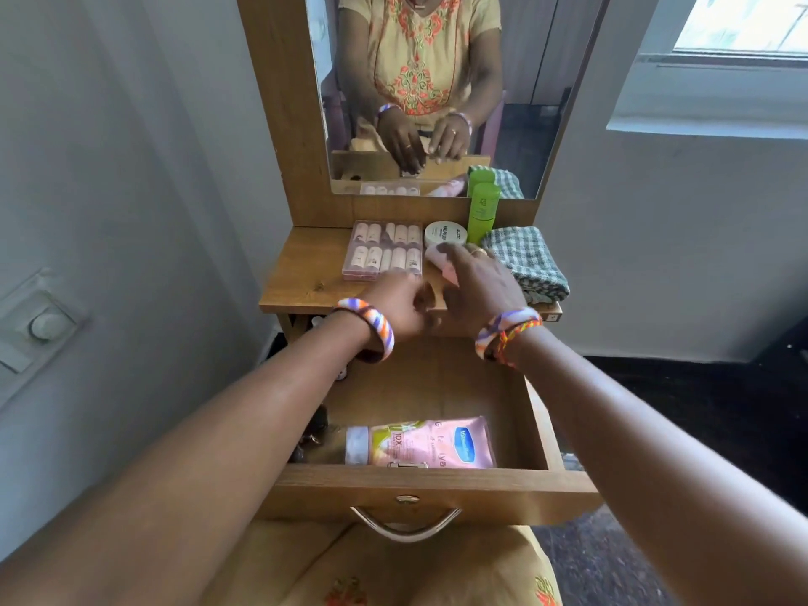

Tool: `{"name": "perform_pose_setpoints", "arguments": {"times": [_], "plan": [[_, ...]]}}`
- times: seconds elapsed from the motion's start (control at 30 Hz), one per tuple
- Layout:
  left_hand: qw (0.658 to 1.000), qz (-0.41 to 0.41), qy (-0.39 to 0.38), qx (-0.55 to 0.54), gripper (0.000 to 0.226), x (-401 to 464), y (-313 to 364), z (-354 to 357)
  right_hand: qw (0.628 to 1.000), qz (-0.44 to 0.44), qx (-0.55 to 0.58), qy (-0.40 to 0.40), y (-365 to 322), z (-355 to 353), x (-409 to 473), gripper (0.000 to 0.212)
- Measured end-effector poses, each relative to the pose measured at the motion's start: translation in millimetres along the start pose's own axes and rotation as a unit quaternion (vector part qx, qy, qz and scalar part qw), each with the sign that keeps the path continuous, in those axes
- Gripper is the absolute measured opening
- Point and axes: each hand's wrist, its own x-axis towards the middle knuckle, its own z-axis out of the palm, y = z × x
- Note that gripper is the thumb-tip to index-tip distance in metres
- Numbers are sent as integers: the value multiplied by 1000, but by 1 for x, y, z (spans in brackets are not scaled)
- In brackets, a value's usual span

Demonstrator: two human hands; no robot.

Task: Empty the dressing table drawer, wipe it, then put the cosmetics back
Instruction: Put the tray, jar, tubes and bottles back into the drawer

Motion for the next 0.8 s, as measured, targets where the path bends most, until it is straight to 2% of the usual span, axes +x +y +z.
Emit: {"name": "perform_pose_setpoints", "arguments": {"times": [0.07,0.13,0.23,0.33,0.57,0.8], "plan": [[999,-6,33,-18,28,7,3,-6,994,41,-103,-6,5,-4,15,42],[999,-6,44,-23,29,11,3,-8,985,64,-158,-32,9,-1,27,34],[999,-10,46,-26,29,11,-1,-5,978,75,-185,-67,9,2,34,31],[998,-18,50,-36,27,9,-6,-3,977,74,-192,-58,9,3,36,34],[994,-29,76,-76,24,2,-7,-6,991,67,-112,-25,1,-7,18,39],[983,-57,51,-165,35,-7,2,-2,986,131,103,-2,-9,-15,-14,58]]}}
